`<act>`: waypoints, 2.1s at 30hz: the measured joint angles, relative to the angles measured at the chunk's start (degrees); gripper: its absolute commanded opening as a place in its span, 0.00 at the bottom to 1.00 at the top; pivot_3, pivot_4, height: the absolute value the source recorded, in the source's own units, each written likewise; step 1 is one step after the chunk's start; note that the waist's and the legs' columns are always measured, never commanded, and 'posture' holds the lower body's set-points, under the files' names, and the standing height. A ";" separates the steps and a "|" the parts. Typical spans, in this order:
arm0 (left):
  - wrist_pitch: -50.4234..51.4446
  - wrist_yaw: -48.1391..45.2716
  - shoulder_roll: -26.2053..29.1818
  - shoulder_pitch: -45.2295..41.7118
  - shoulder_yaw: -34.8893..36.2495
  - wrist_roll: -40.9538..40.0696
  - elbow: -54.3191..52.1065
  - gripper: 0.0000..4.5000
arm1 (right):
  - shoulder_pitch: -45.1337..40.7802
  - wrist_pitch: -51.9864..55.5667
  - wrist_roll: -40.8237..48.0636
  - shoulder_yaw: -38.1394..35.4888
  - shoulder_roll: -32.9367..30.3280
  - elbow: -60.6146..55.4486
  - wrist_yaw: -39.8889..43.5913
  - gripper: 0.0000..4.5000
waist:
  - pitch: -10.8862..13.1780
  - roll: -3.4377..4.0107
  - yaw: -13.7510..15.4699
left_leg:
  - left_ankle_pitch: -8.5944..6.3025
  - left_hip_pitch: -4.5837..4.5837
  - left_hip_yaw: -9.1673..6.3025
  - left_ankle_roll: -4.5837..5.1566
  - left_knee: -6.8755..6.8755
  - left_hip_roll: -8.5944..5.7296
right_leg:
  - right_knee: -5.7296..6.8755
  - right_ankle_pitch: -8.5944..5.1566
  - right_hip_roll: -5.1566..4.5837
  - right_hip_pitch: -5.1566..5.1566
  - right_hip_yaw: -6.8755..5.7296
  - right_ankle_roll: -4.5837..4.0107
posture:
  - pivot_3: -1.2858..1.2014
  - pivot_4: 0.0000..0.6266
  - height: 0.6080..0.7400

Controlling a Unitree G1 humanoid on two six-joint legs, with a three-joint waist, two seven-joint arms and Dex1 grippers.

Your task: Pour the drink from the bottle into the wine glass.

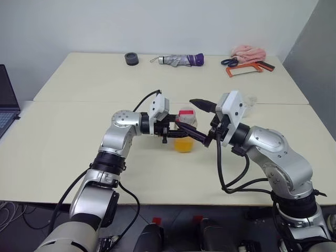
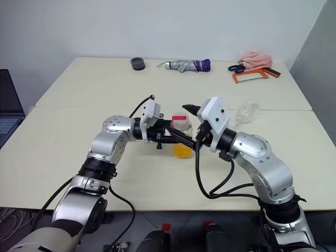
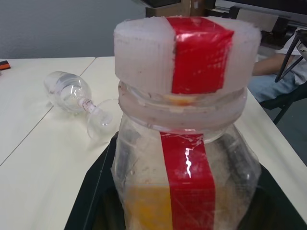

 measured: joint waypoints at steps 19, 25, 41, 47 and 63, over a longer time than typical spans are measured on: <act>0.00 -0.27 0.01 0.01 -0.16 0.00 -0.04 0.40 | -1.49 3.72 4.70 -2.01 -0.30 3.47 1.49 0.88 | 0.00 0.00 -0.02 | 0.00 0.00 0.00 0.00 0.00 0.00 | 0.00 0.00 0.00 0.00 0.00 0.00 | 0.52 0.24 1.00; 0.00 -0.30 0.03 0.01 -0.21 0.00 -0.14 0.40 | -2.27 2.38 2.63 -0.26 0.35 6.11 1.52 0.88 | 0.00 0.00 -0.04 | 0.00 0.00 0.01 0.00 0.00 0.00 | 0.00 0.00 0.00 0.00 0.00 0.00 | 0.52 0.24 1.00; -0.02 -0.17 0.28 0.42 -0.27 0.01 -1.37 0.40 | -3.05 -0.84 0.11 0.75 1.14 8.21 2.52 0.41 | 0.00 0.00 -0.05 | 0.00 0.00 0.00 0.00 0.00 0.00 | 0.00 0.00 0.00 0.00 0.00 0.00 | 0.52 0.24 1.00; 0.31 0.10 0.37 0.98 -0.34 0.09 -1.78 0.40 | -2.48 -12.98 -10.42 5.53 -1.99 8.03 3.79 0.40 | 0.00 0.00 -0.07 | 0.00 0.01 0.00 0.00 0.00 -0.01 | 0.00 0.00 0.01 0.00 -0.01 0.00 | 0.52 0.24 1.00; 2.51 4.01 2.17 4.14 1.36 -0.25 -4.40 0.40 | 17.79 -4.11 3.92 -15.59 -4.61 2.83 -1.34 0.39 | 0.00 -0.01 0.99 | -0.01 0.00 0.03 0.01 0.00 -0.04 | -0.02 0.00 -0.04 0.05 0.02 0.00 | 0.52 0.24 1.00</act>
